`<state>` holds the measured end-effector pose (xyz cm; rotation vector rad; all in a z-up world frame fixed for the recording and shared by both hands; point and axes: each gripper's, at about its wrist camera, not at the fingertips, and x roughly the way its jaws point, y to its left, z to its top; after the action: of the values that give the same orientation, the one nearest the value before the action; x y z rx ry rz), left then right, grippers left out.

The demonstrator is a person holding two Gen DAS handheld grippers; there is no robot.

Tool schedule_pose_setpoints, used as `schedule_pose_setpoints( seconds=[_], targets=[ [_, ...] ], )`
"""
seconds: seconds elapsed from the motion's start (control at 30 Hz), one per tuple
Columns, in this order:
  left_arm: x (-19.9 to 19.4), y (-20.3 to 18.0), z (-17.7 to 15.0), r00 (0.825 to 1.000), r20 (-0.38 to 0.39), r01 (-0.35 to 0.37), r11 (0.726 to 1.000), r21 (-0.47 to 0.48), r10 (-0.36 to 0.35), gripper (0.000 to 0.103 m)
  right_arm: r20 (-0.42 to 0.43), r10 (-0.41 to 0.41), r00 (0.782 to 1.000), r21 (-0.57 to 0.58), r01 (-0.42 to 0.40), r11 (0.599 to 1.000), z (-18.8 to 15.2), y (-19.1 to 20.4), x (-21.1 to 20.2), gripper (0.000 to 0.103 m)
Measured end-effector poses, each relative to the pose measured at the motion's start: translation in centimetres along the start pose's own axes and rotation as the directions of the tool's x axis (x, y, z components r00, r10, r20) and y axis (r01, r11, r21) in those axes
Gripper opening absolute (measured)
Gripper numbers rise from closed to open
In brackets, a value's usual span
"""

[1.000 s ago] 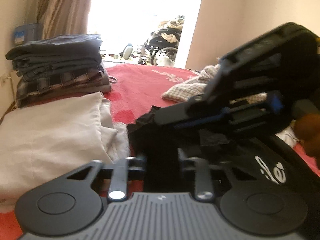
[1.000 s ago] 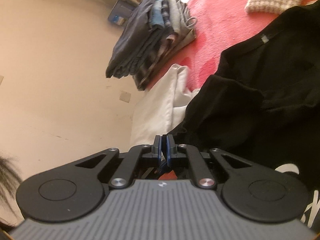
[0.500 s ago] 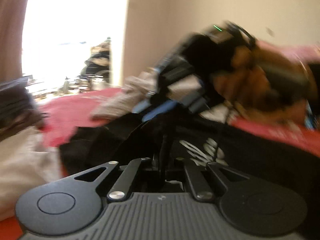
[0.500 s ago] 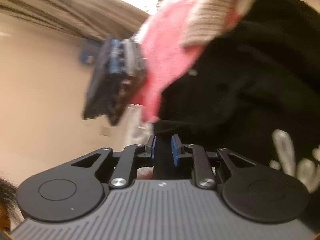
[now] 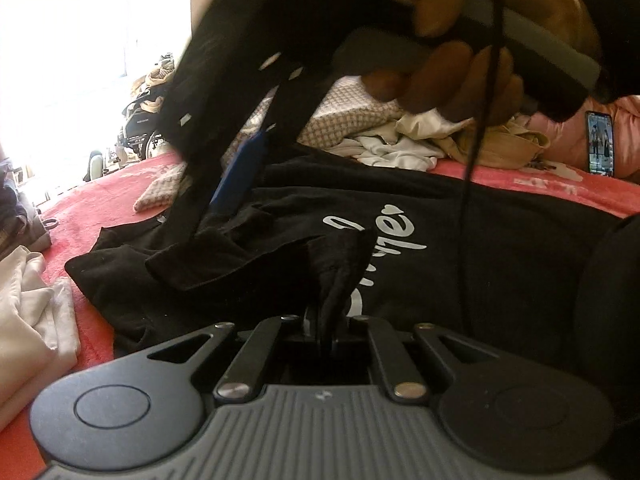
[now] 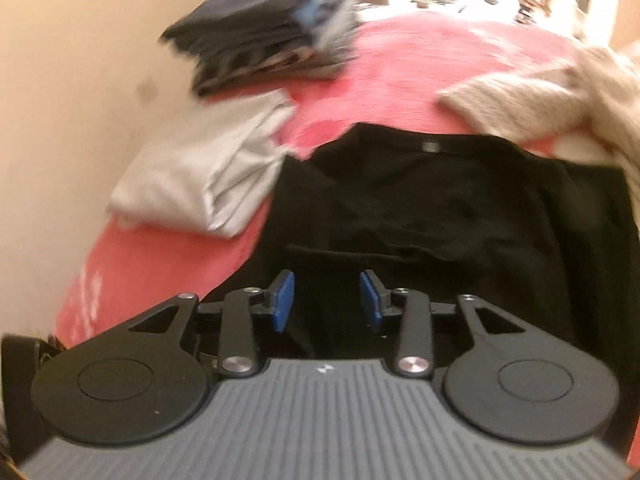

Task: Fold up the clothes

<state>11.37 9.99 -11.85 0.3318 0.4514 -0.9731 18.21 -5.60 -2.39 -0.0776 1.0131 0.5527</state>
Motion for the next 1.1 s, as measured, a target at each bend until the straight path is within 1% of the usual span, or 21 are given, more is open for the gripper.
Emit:
schedule_pose_setpoints(
  seconds=[0.1, 0.17, 0.2, 0.27, 0.3, 0.37, 0.4, 0.43, 0.47, 0.5, 0.6, 0.67, 0.7, 0.73, 0.8, 0.83, 0.87, 0.93, 1.03, 1.1],
  targets=[
    [0.3, 0.1, 0.1, 1.0, -0.004, -0.002, 1.0, 0.009, 0.002, 0.006, -0.059, 0.01, 0.998, -0.044, -0.013, 0.999, 0.5, 1.0, 2.2, 0.041],
    [0.3, 0.0, 0.1, 1.0, -0.004, -0.004, 1.0, 0.016, 0.004, 0.006, -0.092, 0.019, 0.996, -0.04, -0.023, 0.999, 0.7, 1.1, 3.5, 0.042],
    [0.3, -0.1, 0.1, 1.0, -0.004, -0.006, 1.0, 0.02, 0.006, 0.007, -0.1, 0.021, 0.995, -0.02, -0.024, 1.0, 0.7, 0.9, 3.9, 0.042],
    [0.3, -0.1, 0.0, 1.0, -0.005, -0.008, 1.0, 0.024, 0.008, 0.007, -0.097, 0.038, 0.995, 0.064, -0.032, 0.997, 0.5, -0.3, 4.5, 0.042],
    [0.3, -0.1, 0.0, 1.0, -0.006, -0.009, 1.0, 0.025, 0.009, 0.007, -0.092, 0.05, 0.995, 0.113, -0.04, 0.993, 0.4, -1.1, 4.7, 0.04],
    [0.3, 0.0, 0.0, 1.0, -0.006, -0.011, 1.0, 0.023, 0.011, 0.007, -0.067, 0.088, 0.994, 0.236, -0.07, 0.969, 0.0, -2.8, 4.9, 0.03],
    [0.4, 0.0, 0.0, 1.0, -0.005, -0.012, 1.0, 0.023, 0.012, 0.007, -0.045, 0.11, 0.993, 0.313, -0.09, 0.945, -0.4, -3.9, 4.8, 0.017],
    [0.4, 0.0, 0.1, 1.0, -0.004, -0.015, 1.0, 0.021, 0.015, 0.007, -0.019, 0.13, 0.991, 0.388, -0.113, 0.915, -0.7, -4.9, 4.6, 0.013],
    [0.3, 0.1, 0.1, 1.0, -0.002, -0.019, 1.0, 0.018, 0.019, 0.007, 0.021, 0.155, 0.988, 0.464, -0.147, 0.874, -1.2, -6.0, 4.3, 0.013],
    [0.3, 0.2, 0.1, 1.0, 0.0, -0.023, 1.0, 0.015, 0.023, 0.007, 0.076, 0.184, 0.98, 0.535, -0.196, 0.822, -1.8, -7.2, 3.9, 0.011],
    [-0.3, 0.7, 0.0, 0.998, 0.021, -0.057, 0.998, -0.015, 0.057, 0.007, 0.209, 0.197, 0.958, 0.641, -0.286, 0.712, -3.4, -9.2, 2.3, 0.008],
    [-1.2, 1.4, 0.1, 0.993, 0.045, -0.103, 0.993, -0.051, 0.105, 0.007, 0.273, 0.2, 0.941, 0.668, -0.335, 0.665, -4.0, -9.7, 1.6, 0.005],
    [-1.7, 2.0, 0.2, 0.99, 0.054, -0.125, 0.989, -0.082, 0.13, 0.006, 0.305, 0.2, 0.931, 0.671, -0.359, 0.649, -4.0, -9.7, 1.2, 0.004],
    [-2.4, 2.9, 0.1, 0.986, 0.06, -0.146, 0.981, -0.127, 0.155, 0.006, 0.34, 0.198, 0.919, 0.657, -0.383, 0.649, -3.8, -9.5, 0.8, 0.003],
    [-3.8, 4.7, 0.1, 0.977, 0.072, -0.179, 0.957, -0.227, 0.2, 0.006, 0.42, 0.213, 0.882, 0.601, -0.446, 0.663, -2.6, -8.9, -0.2, 0.003],
    [-4.7, 5.9, -0.1, 0.973, 0.085, -0.184, 0.938, -0.292, 0.217, 0.006, 0.451, 0.221, 0.865, 0.57, -0.469, 0.674, -1.8, -8.4, -0.5, 0.003],
    [-5.5, 7.0, -0.2, 0.967, 0.097, -0.186, 0.915, -0.357, 0.234, 0.006, 0.474, 0.234, 0.849, 0.536, -0.49, 0.688, -0.8, -7.8, -0.7, 0.003],
    [-7.2, 9.3, -0.4, 0.955, 0.118, -0.183, 0.857, -0.481, 0.271, 0.006, 0.505, 0.264, 0.822, 0.468, -0.518, 0.716, 1.4, -6.5, -0.8, 0.003],
    [-9.5, 12.5, -0.9, 0.934, 0.139, -0.17, 0.749, -0.641, 0.33, 0.006, 0.502, 0.318, 0.804, 0.368, -0.532, 0.762, 4.9, -3.7, 0.1, 0.003],
    [-10.2, 13.4, -1.6, 0.92, 0.137, -0.177, 0.702, -0.69, 0.367, 0.006, 0.491, 0.349, 0.798, 0.308, -0.534, 0.788, 6.9, -1.8, 1.0, 0.003]
  ],
)
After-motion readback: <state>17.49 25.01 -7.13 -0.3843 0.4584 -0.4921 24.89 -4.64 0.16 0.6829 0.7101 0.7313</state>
